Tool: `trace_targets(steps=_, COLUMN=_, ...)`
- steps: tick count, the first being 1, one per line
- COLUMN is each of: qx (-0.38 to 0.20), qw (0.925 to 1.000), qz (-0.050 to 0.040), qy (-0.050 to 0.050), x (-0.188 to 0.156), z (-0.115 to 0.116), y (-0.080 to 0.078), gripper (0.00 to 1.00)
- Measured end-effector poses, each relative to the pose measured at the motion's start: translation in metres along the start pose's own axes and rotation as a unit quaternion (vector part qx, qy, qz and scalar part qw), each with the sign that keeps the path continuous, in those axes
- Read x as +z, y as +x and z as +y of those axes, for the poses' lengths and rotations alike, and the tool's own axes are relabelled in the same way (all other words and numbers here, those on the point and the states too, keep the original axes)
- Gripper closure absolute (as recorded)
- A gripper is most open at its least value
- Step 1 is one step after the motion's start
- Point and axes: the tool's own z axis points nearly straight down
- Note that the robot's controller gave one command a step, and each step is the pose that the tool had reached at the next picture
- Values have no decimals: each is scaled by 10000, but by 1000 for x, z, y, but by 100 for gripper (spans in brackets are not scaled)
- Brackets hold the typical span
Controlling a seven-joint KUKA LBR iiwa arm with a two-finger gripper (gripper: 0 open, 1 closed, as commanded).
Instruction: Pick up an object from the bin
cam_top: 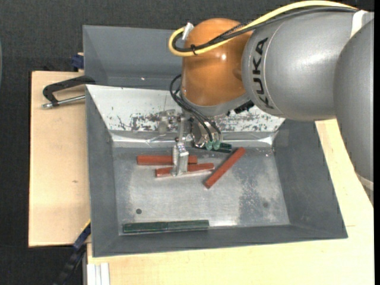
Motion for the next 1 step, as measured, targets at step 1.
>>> trace_targets(steps=1, qx=392, qw=9992, qz=-6, qy=1, x=54, z=13, y=7, gripper=0)
